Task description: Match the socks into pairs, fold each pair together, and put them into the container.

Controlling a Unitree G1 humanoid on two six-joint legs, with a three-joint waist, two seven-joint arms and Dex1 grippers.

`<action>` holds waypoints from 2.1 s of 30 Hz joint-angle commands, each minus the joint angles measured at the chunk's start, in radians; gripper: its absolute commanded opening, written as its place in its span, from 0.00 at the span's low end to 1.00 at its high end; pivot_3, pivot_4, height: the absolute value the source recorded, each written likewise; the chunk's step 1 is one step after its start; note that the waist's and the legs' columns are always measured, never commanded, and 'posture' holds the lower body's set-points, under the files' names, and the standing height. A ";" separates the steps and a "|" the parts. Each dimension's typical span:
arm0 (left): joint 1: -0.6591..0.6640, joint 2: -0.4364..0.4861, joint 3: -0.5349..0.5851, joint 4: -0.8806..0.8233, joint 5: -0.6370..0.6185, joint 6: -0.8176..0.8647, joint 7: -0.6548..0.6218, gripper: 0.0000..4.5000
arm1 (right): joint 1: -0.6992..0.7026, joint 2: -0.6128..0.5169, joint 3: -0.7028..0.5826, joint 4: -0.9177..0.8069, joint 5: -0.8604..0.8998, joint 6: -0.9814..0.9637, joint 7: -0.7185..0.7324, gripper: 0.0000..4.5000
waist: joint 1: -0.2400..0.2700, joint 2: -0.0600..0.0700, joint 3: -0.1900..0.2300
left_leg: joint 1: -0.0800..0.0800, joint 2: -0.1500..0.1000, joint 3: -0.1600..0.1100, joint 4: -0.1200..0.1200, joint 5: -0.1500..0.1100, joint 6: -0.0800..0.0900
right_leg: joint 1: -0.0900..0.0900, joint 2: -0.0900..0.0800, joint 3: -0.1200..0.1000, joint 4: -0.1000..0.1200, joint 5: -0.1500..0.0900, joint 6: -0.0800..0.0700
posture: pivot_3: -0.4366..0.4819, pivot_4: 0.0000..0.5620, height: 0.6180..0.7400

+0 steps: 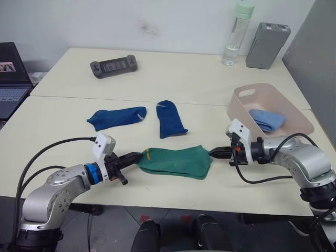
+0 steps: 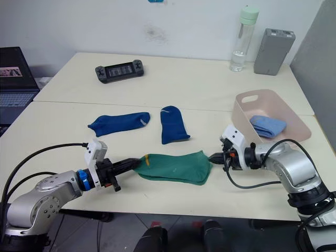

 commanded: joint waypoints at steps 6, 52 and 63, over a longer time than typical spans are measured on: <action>-0.008 0.007 -0.010 -0.006 0.008 -0.028 -0.020 0.00 | -0.002 -0.029 -0.022 -0.047 0.015 0.024 0.003 0.01 | 0.000 0.000 0.000 | 0.000 0.000 0.000 0.000 0.000 0.000 | 0.000 0.000 0.000 0.000 0.000 0.000 | 0.48 0.27 1.00; -0.025 0.000 0.020 0.030 0.037 -0.060 0.010 0.40 | 0.009 0.000 0.003 -0.054 -0.034 -0.055 -0.016 0.31 | -0.001 0.000 0.000 | 0.000 0.000 0.000 0.000 0.000 0.000 | 0.000 0.000 0.000 0.000 0.000 0.000 | 0.48 0.27 1.00; -0.140 0.159 -0.003 0.002 0.109 -0.232 -0.168 0.89 | -0.069 0.006 -0.006 -0.121 -0.056 -0.225 0.041 0.85 | -0.002 0.000 0.000 | 0.000 0.000 0.000 -0.001 0.000 0.000 | 0.000 0.000 0.000 -0.002 -0.003 0.004 | 0.48 0.27 1.00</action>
